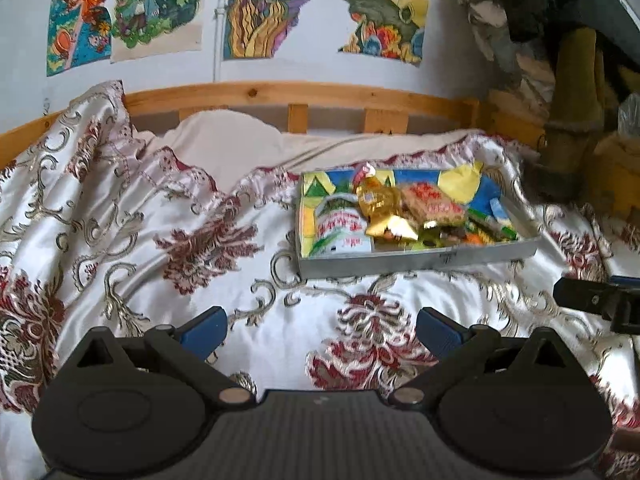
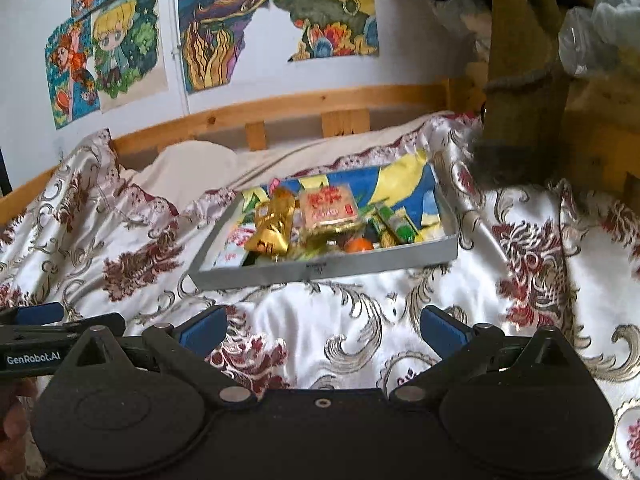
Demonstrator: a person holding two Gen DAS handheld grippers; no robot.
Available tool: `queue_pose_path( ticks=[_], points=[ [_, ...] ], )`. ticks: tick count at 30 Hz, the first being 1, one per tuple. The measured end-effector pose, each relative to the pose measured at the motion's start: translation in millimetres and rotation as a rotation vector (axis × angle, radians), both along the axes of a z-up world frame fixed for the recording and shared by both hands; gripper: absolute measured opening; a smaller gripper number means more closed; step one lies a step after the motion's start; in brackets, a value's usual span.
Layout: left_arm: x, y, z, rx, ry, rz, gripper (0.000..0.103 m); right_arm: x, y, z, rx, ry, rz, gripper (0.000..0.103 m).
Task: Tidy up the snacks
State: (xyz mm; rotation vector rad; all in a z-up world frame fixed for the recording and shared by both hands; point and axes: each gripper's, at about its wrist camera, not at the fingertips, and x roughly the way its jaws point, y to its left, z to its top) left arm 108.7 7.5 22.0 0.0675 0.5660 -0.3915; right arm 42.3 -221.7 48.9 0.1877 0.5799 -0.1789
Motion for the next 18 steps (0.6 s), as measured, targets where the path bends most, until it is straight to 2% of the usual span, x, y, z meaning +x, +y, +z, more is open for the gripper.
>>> queue_pose_path(
  ticks=[5, 18],
  points=[
    [8, 2, -11, -0.006, 0.034, 0.012, 0.103, 3, 0, -11, 0.013, 0.037, -0.024, 0.102],
    [15, 2, -18, -0.039, 0.005, 0.002, 0.103, 10, 0, -21, 0.007, 0.038, -0.058, 0.102]
  ],
)
